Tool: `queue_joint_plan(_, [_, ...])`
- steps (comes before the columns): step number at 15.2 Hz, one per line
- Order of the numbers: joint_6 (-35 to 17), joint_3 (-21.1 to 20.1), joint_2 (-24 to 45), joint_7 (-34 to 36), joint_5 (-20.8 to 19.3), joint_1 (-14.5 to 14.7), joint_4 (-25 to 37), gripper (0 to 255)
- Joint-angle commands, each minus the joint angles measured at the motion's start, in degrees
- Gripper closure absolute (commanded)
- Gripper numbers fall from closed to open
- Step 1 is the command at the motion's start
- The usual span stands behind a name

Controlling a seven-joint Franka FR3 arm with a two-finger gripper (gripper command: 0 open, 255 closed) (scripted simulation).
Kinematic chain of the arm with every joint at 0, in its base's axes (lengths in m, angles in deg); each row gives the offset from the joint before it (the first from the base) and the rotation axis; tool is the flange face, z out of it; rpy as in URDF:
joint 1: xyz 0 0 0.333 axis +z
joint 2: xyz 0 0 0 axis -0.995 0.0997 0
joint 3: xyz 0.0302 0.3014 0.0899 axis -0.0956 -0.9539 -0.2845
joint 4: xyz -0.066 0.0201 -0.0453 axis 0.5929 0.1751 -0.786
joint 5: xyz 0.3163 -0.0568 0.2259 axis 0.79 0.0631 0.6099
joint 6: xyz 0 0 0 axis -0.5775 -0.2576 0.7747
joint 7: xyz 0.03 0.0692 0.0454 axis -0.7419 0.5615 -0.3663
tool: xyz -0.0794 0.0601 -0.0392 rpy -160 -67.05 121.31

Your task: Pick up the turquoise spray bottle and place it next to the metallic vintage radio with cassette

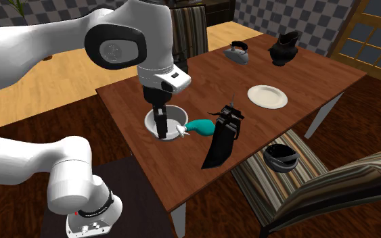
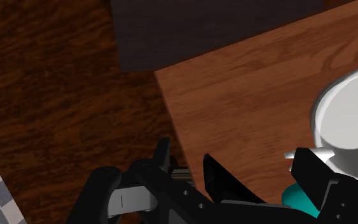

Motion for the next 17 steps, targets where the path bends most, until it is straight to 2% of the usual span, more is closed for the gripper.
queue_joint_plan(1, [0.00,0.00,0.00,0.00,0.00,0.00,0.00,0])
queue_joint_plan(9, [-6.98,0.45,18.62,-6.96,3.34,3.97,5.20,0])
queue_joint_plan(17, [-10.22,-0.78,37.20,-14.04,6.99,7.44,13.99,0])
